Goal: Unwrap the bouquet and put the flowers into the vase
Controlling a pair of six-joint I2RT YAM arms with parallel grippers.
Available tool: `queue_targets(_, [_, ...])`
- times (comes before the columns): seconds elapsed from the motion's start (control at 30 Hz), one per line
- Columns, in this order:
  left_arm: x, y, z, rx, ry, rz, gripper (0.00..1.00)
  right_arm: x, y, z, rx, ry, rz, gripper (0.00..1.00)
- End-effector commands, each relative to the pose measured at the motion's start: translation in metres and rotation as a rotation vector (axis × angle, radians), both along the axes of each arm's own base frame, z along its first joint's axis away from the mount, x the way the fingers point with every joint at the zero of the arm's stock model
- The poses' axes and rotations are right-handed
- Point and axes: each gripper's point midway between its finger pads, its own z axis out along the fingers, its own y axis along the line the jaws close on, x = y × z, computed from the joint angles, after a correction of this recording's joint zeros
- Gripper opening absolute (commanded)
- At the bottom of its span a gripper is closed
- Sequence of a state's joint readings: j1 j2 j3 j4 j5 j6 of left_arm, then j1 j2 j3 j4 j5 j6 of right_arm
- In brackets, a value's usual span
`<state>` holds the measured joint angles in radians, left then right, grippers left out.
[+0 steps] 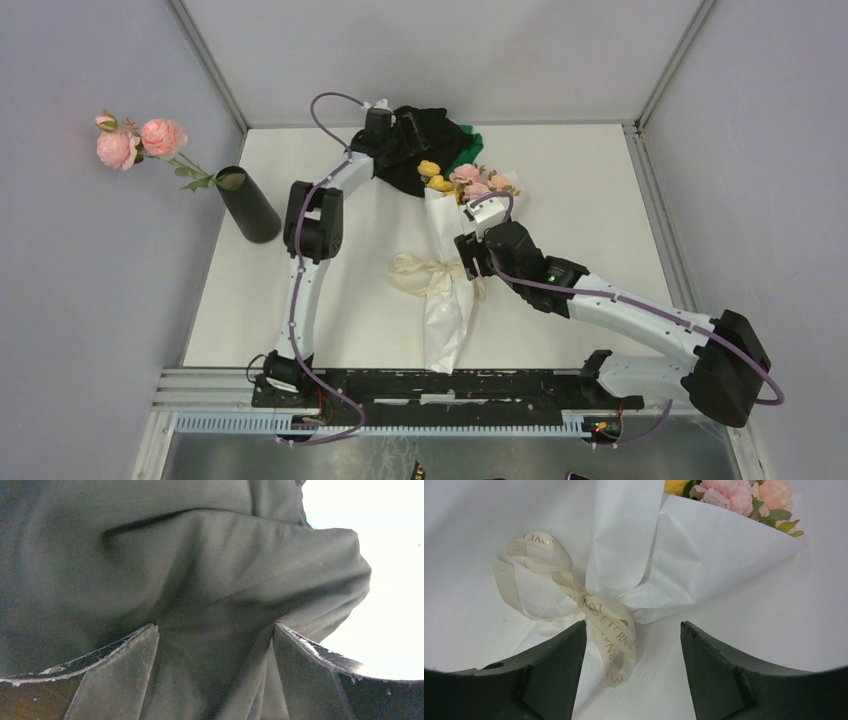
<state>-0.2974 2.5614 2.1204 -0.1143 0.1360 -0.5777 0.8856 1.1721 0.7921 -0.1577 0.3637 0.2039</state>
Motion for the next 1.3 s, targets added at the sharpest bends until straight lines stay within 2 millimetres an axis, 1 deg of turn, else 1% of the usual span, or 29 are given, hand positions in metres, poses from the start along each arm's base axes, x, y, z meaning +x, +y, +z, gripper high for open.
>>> queue_targets(0.0, [-0.024, 0.127, -0.058, 0.066, 0.208, 0.305, 0.93, 0.003, 0.005, -0.006, 0.012, 0.001, 0.011, 0.75])
queue_targets(0.03, [-0.027, 0.142, -0.056, 0.084, 0.205, 0.346, 0.93, 0.003, 0.007, -0.007, 0.018, 0.004, 0.016, 0.75])
queue_targets(0.13, [-0.038, 0.178, -0.049, 0.088, 0.207, 0.442, 0.94, 0.003, 0.015, -0.009, 0.025, 0.016, 0.041, 0.75])
queue_targets(0.17, [-0.041, 0.197, -0.047, 0.060, 0.200, 0.490, 0.95, 0.002, 0.017, -0.009, 0.025, 0.021, 0.048, 0.75])
queue_targets(0.23, [-0.043, 0.222, -0.038, -0.001, 0.174, 0.558, 0.95, 0.001, 0.019, -0.009, 0.021, 0.030, 0.061, 0.75])
queue_targets(0.3, [-0.045, 0.253, -0.029, -0.031, 0.151, 0.629, 0.95, -0.001, 0.017, -0.011, 0.013, 0.031, 0.064, 0.76])
queue_targets(0.33, [-0.043, 0.260, -0.023, -0.038, 0.127, 0.640, 0.95, 0.000, 0.014, -0.012, 0.005, 0.028, 0.060, 0.76])
queue_targets(0.4, [-0.036, 0.261, -0.012, -0.032, 0.102, 0.619, 0.96, -0.001, 0.011, -0.015, -0.011, 0.027, 0.053, 0.76])
queue_targets(0.53, [-0.017, 0.247, 0.008, -0.028, 0.041, 0.535, 1.00, -0.001, 0.014, -0.024, -0.015, 0.046, 0.060, 0.76])
queue_targets(0.6, [-0.011, 0.235, 0.019, -0.028, 0.013, 0.470, 1.00, -0.002, 0.018, -0.027, -0.002, 0.053, 0.071, 0.76])
queue_targets(0.7, [-0.005, 0.214, 0.046, -0.048, -0.072, 0.408, 1.00, -0.002, 0.021, -0.032, 0.003, 0.060, 0.079, 0.76])
queue_targets(0.73, [-0.006, 0.205, 0.055, -0.044, -0.102, 0.394, 1.00, -0.002, 0.021, -0.033, 0.000, 0.061, 0.080, 0.76])
queue_targets(0.77, [-0.005, 0.192, 0.068, -0.026, -0.140, 0.372, 1.00, -0.001, 0.022, -0.036, -0.006, 0.067, 0.080, 0.76])
queue_targets(0.87, [-0.008, 0.169, 0.108, 0.037, -0.232, 0.334, 1.00, -0.001, 0.023, -0.041, -0.015, 0.075, 0.085, 0.76])
queue_targets(0.9, [-0.010, 0.162, 0.119, 0.053, -0.255, 0.328, 1.00, 0.000, 0.023, -0.043, -0.015, 0.072, 0.082, 0.76])
queue_targets(0.93, [-0.014, 0.148, 0.134, 0.066, -0.288, 0.305, 1.00, 0.001, 0.022, -0.044, -0.019, 0.068, 0.072, 0.76])
queue_targets(1.0, [-0.025, 0.127, 0.150, 0.123, -0.324, 0.264, 1.00, 0.006, 0.018, -0.046, -0.026, 0.055, 0.038, 0.79])
queue_targets(1.07, [-0.040, 0.105, 0.153, 0.195, -0.328, 0.224, 1.00, 0.011, 0.015, -0.045, -0.035, 0.036, 0.011, 0.86])
queue_targets(1.13, [-0.057, 0.087, 0.146, 0.260, -0.304, 0.209, 1.00, 0.018, 0.017, -0.037, -0.028, -0.007, 0.001, 0.88])
queue_targets(1.17, [-0.066, 0.082, 0.140, 0.277, -0.282, 0.221, 1.00, 0.022, 0.015, -0.033, -0.025, -0.028, -0.016, 0.88])
queue_targets(1.27, [-0.094, 0.065, 0.105, 0.245, -0.188, 0.210, 1.00, 0.035, 0.001, -0.020, -0.049, -0.089, -0.108, 0.87])
